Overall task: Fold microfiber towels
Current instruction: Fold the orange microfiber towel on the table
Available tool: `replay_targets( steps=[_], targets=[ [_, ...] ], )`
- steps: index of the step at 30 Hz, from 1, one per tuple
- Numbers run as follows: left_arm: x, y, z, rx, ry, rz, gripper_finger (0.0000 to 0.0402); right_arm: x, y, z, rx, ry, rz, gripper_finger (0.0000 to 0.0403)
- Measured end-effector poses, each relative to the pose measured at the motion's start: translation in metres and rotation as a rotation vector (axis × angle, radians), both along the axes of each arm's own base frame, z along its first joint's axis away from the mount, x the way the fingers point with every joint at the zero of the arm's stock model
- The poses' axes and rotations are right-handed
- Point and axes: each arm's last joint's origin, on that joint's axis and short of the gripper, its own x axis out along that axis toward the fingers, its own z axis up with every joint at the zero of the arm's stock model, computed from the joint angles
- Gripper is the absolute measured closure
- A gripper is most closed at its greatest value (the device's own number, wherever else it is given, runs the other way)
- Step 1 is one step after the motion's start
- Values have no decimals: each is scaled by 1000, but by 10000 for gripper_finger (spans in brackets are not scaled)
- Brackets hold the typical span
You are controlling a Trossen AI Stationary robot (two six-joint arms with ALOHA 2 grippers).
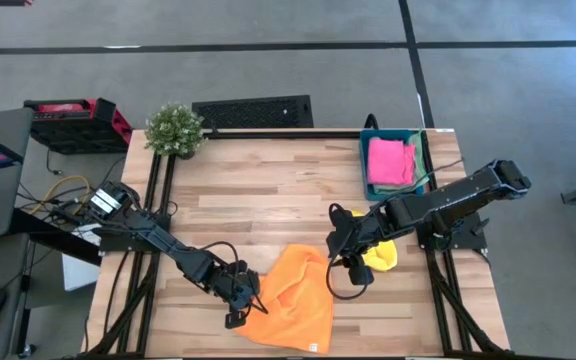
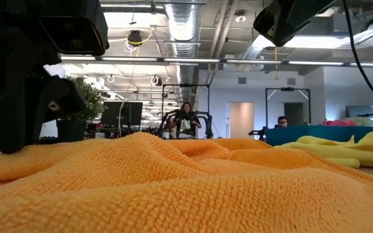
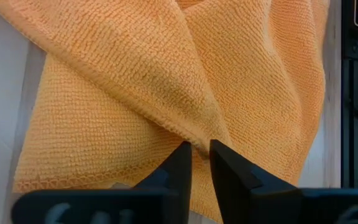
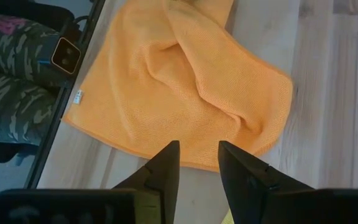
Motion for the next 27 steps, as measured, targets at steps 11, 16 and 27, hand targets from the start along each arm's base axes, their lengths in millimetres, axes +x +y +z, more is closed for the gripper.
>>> replay_targets(
  steps=[11,16,27],
  targets=[
    [5,-3,-12,-2,-6,7,295,0,0,0,0,0,0,269],
    [8,-4,-16,-45,23,-18,305,0,0,0,-1,5,0,269],
    [15,-7,4,7,30,-77,396,0,0,0,-11,1,2,270]
  ],
)
